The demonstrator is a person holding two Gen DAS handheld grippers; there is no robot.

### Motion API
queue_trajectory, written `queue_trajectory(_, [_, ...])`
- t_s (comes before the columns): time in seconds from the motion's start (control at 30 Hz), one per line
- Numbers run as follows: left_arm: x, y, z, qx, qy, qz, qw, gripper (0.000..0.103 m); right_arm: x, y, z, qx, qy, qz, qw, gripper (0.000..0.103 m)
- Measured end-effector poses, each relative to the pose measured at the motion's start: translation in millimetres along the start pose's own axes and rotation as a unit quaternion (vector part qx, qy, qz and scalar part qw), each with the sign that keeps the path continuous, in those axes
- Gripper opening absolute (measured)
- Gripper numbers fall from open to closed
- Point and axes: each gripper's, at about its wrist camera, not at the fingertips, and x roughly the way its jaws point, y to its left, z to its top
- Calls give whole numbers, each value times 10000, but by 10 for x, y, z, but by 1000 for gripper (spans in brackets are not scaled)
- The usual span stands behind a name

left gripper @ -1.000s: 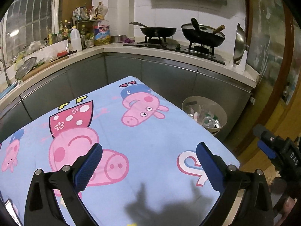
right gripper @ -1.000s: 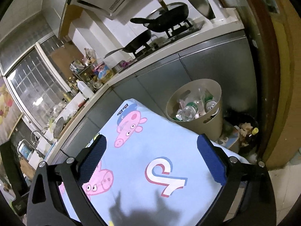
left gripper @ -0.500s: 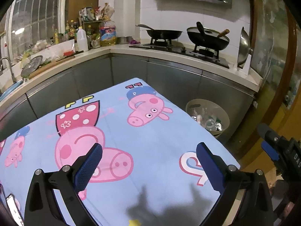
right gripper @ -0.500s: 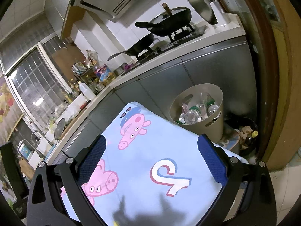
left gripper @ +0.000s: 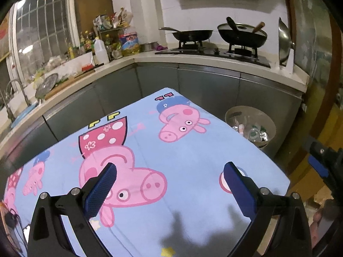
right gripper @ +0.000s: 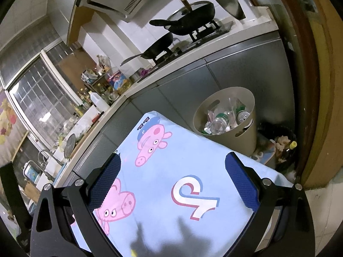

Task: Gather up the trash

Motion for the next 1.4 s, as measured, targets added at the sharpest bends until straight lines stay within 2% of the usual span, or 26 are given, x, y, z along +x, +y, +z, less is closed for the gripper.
queue_trajectory(0.33, [68, -43, -6, -32, 200, -319, 9993, 99, 39, -66, 5, 71, 62, -41, 9999, 96])
queue_trajectory(0.9, [147, -29, -34, -80, 300, -276, 9991, 99, 72, -99, -30, 89, 165, -50, 9998, 96])
queue_trajectory(1.17, [135, 4, -46, -146, 200, -261, 9994, 99, 73, -24, -55, -162, 65, -121, 9998, 96])
queue_trajectory(1.4, [35, 54, -32, -200, -87, 5, 9998, 99, 17, 74, -66, -451, -128, -281, 9985, 96])
